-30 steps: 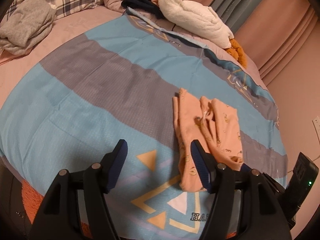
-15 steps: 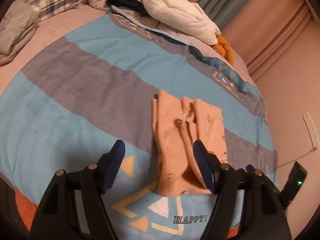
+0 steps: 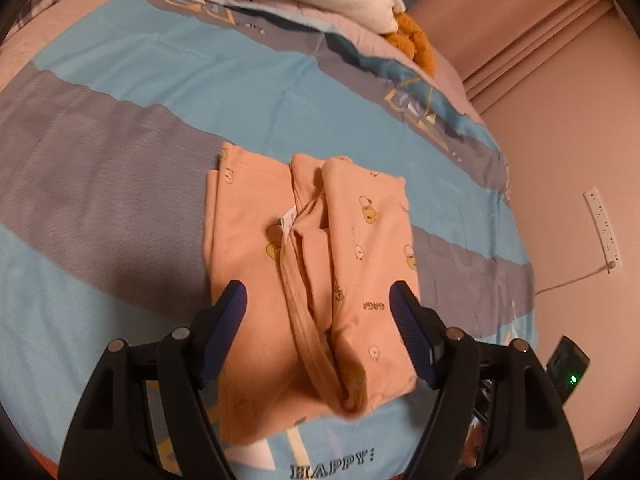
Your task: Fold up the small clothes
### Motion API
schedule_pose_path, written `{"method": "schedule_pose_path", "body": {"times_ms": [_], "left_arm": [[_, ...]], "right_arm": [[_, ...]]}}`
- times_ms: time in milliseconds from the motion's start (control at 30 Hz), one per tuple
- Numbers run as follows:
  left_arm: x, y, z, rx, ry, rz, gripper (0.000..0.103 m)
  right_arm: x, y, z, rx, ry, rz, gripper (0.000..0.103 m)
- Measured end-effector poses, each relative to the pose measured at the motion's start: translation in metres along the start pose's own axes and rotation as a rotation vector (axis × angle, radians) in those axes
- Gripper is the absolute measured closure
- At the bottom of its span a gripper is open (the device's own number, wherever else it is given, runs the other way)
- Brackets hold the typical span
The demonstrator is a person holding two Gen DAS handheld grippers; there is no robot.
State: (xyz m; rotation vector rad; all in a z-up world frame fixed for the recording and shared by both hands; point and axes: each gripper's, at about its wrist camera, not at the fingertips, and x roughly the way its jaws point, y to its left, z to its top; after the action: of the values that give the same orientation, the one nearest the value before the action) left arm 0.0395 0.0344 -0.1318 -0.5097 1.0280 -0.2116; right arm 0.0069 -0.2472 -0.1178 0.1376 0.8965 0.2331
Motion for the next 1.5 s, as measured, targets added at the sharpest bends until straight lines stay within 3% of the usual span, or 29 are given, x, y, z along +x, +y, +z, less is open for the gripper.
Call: {"method": "schedule_pose_path", "body": {"times_ms": [267,500,767,833,967,1500], "left_arm": [[0.031,0.006,0.003,-0.002,0.049,0.052,0.030],[0.033,0.006,-0.004,-0.002,0.046,0.043,0.032],[0.032,0.016,0.004,-0.071,0.074,-0.025,0.060],[0.031,0.022,0.007,-0.106,0.086,-0.070,0.060],[0.031,0.024,0.010,-0.141,0.103,-0.079,0.060],[0.036,0.009,0.003,-0.105,0.109,-0.078,0.060]], "right_arm": [[-0.003,-0.003,-0.005,-0.006,0.003,-0.035,0.039],[-0.006,-0.005,-0.003,-0.008,-0.009,-0.035,0.039],[-0.004,-0.003,-0.002,0.000,-0.009,-0.019,0.039],[-0.004,-0.004,-0.003,0.000,-0.007,-0.021,0.039],[-0.003,-0.009,-0.004,0.019,0.000,-0.023,0.039],[-0.006,-0.015,-0.008,0.031,-0.002,-0.012,0.039]]}}
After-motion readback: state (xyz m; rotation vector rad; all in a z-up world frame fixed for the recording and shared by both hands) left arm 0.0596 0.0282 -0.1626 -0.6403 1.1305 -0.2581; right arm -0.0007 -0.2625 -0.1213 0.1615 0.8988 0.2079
